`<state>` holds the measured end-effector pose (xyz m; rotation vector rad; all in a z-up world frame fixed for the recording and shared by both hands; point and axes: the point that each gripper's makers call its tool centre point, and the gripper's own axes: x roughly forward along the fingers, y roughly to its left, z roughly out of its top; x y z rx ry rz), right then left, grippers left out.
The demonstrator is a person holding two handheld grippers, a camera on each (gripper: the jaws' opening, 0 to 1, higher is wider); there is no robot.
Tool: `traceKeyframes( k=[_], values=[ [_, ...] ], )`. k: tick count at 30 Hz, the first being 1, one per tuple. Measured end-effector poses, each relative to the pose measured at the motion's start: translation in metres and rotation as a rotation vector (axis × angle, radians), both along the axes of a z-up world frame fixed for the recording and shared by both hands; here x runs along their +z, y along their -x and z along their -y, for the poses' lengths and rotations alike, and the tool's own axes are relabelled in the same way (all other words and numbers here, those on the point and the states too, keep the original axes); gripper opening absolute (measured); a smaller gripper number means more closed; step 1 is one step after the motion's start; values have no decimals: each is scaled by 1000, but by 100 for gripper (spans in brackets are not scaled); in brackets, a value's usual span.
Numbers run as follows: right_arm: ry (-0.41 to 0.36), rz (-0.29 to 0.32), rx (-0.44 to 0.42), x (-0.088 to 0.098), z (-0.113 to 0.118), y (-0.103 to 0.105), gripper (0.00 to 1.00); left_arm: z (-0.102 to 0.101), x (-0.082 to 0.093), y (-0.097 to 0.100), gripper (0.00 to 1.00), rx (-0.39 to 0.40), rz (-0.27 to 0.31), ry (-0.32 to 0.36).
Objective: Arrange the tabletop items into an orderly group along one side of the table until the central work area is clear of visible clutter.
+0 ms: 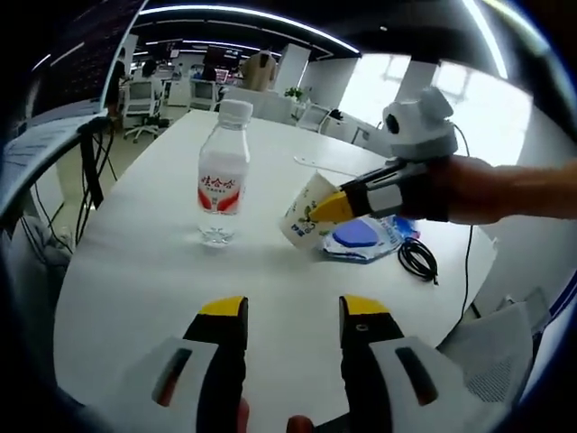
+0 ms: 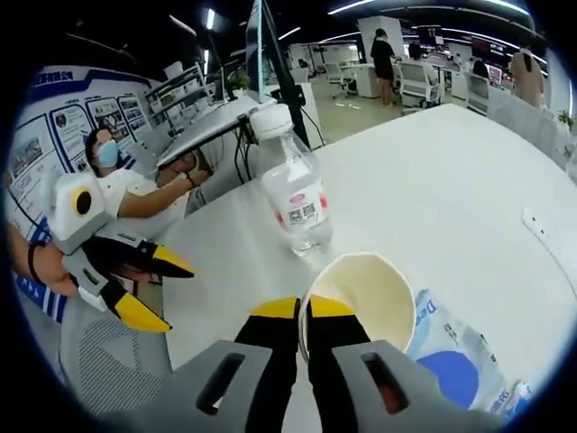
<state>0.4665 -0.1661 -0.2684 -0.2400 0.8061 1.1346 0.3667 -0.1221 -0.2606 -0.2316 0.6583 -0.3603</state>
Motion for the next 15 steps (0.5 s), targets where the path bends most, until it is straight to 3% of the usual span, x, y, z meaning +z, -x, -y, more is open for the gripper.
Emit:
traceKeyframes(
  k=[10, 15],
  values=[
    [94, 81, 77, -10, -11, -9, 0, -2, 0, 5, 40, -2, -8, -2],
    [201, 156, 179, -20, -10, -9, 0, -3, 3, 5, 40, 4, -5, 0]
  ],
)
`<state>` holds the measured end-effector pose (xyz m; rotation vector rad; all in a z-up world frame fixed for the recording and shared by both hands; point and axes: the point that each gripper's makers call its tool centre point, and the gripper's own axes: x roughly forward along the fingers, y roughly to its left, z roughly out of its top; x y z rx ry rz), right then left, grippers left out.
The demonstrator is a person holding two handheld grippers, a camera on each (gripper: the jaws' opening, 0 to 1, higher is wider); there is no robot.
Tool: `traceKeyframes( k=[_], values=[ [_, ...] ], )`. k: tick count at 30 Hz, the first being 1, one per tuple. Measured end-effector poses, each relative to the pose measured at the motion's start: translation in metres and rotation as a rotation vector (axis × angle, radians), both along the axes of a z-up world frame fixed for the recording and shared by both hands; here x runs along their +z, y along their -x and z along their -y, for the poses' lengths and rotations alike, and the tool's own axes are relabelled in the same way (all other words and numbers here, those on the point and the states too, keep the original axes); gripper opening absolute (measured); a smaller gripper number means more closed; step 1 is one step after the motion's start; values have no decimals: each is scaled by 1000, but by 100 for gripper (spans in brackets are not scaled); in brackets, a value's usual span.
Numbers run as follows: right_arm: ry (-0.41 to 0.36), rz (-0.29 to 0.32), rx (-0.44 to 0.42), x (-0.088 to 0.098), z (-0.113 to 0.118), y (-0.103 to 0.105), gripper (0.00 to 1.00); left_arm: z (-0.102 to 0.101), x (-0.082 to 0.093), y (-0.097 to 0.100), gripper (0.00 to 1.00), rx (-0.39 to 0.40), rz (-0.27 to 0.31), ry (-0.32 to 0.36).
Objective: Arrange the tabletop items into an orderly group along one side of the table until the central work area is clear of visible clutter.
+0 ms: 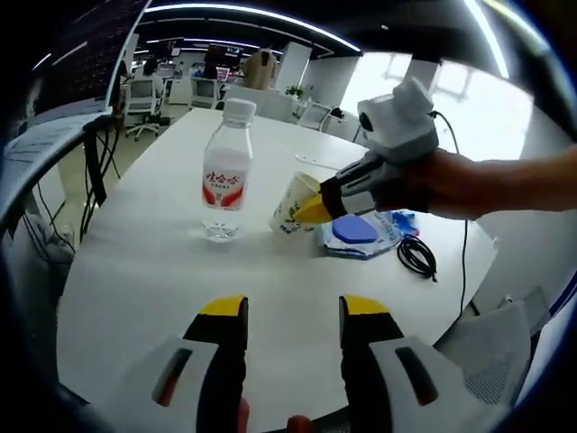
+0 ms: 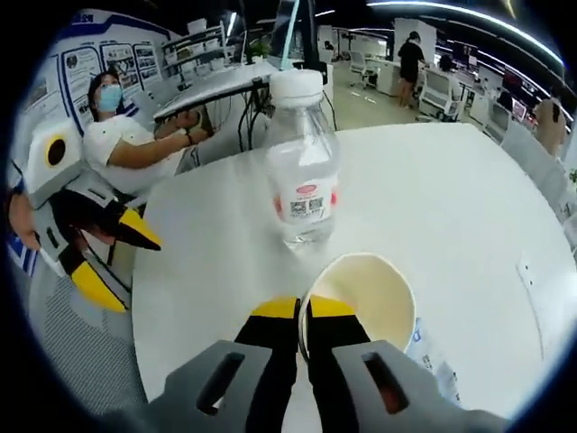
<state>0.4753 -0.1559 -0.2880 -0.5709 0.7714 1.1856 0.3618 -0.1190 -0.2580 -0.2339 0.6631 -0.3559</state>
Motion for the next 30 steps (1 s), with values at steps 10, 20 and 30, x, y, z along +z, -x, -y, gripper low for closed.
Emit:
traceKeyframes(
  k=[10, 20, 30],
  values=[
    [74, 76, 51, -4, -3, -10, 2, 1, 1, 1, 39, -4, 0, -1],
    [72, 98, 82, 0, -5, -4, 6, 0, -1, 2, 39, -2, -4, -1],
    [15, 120, 66, 20, -1, 0, 11, -3, -2, -3, 39, 2, -3, -10]
  ],
)
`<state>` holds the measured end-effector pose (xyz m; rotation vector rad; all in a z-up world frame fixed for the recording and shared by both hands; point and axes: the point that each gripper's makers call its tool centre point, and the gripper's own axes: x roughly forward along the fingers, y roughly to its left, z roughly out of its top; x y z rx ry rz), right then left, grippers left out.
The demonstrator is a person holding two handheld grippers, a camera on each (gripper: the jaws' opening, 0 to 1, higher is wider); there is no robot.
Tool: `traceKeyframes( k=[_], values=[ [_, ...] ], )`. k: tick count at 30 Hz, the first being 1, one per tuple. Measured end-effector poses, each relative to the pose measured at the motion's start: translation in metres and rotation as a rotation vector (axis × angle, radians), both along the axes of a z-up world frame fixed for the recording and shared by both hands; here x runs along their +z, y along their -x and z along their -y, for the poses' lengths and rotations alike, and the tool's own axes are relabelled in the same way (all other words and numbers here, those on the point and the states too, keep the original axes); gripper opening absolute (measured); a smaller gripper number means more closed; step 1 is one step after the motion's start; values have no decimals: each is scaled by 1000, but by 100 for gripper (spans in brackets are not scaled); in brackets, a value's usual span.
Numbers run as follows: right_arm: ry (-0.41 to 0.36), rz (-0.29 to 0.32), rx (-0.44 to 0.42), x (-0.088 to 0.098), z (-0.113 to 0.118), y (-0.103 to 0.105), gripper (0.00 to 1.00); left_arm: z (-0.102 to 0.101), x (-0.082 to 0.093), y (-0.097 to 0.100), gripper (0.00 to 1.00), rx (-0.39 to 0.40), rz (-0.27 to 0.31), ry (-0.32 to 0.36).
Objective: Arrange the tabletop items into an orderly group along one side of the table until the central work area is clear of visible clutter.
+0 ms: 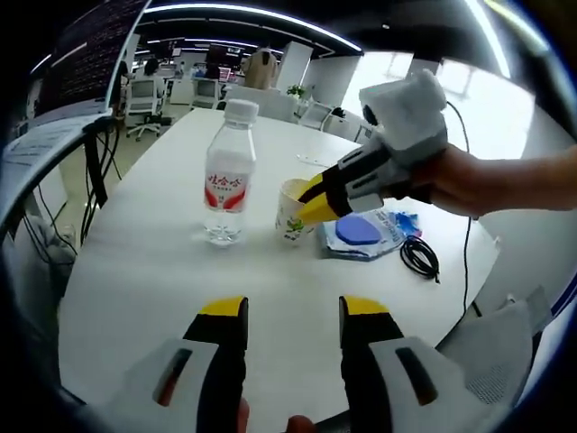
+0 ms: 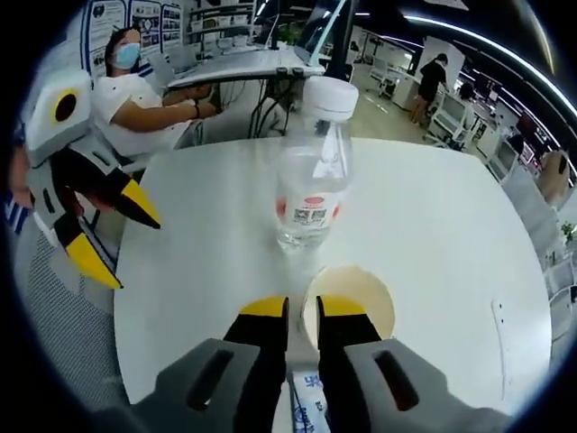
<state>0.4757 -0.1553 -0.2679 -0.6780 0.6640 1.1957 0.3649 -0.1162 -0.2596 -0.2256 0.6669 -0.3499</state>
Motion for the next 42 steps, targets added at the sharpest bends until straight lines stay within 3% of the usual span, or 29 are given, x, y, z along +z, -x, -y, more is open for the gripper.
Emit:
traceKeyframes(
  k=[9, 18, 31, 42],
  values=[
    [-92, 26, -33, 29, 6, 5, 13, -5, 2, -15, 39, 12, 6, -7],
    [-176, 14, -136, 47, 42, 13, 14, -13, 4, -26, 39, 27, 11, -21],
    [-216, -26, -287, 43, 99, 32, 17, -25, 6, -46, 39, 55, 18, -38],
    [-256, -83, -404, 34, 137, 70, 20, -40, 7, -77, 40, 89, 30, -63]
  ],
)
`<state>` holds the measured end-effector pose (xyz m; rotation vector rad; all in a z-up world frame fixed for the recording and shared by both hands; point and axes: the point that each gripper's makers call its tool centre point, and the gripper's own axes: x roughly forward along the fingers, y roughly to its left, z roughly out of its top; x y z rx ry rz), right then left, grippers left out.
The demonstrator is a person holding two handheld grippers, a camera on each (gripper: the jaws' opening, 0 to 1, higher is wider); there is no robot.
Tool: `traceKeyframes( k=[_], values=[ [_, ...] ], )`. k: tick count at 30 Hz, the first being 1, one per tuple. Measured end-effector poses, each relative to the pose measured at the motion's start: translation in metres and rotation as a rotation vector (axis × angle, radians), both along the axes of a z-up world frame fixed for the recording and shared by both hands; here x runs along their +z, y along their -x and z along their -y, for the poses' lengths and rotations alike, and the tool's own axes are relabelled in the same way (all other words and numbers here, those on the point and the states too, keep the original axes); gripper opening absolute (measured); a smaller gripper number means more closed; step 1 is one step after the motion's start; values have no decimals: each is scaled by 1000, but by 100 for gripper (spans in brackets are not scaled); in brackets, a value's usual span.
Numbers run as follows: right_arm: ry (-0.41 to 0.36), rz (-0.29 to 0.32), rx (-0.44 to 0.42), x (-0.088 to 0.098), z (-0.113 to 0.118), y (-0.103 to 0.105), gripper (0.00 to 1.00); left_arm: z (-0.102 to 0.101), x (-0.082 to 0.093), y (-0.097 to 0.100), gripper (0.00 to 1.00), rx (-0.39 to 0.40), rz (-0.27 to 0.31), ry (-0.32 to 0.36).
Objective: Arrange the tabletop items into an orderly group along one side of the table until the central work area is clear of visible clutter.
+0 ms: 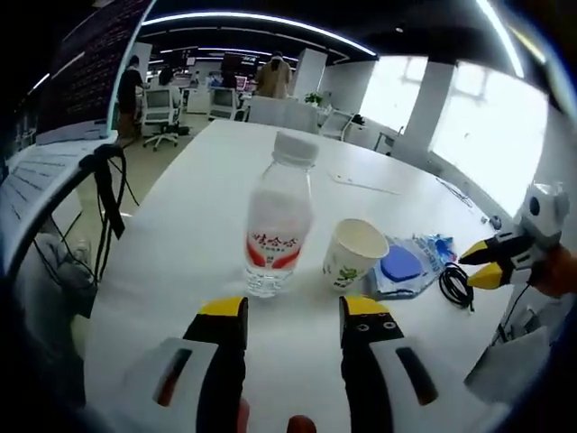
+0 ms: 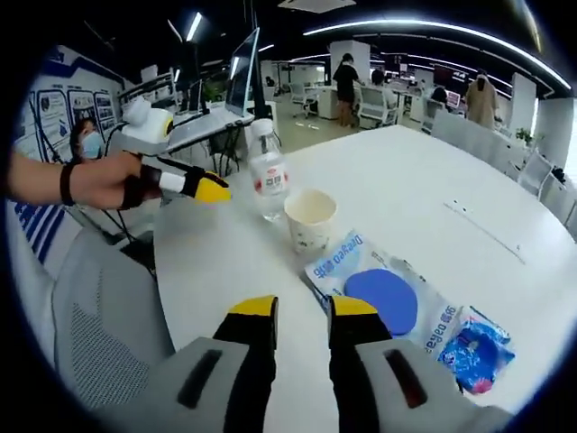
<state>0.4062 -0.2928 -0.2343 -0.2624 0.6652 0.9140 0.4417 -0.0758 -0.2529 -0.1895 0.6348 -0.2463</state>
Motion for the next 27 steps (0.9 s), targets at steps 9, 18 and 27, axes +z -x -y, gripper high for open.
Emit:
traceKeyframes(
  k=[9, 18, 27],
  values=[
    [-33, -39, -106, -4, 29, 17, 21, -3, 2, -26, 41, -1, 9, -15],
    [-30, -48, -157, -5, 49, 24, 21, 3, 2, -44, 42, -13, 12, -23],
    [-54, -58, -199, -4, 58, 24, 23, 2, 2, -55, 39, -8, 8, -30]
  ],
)
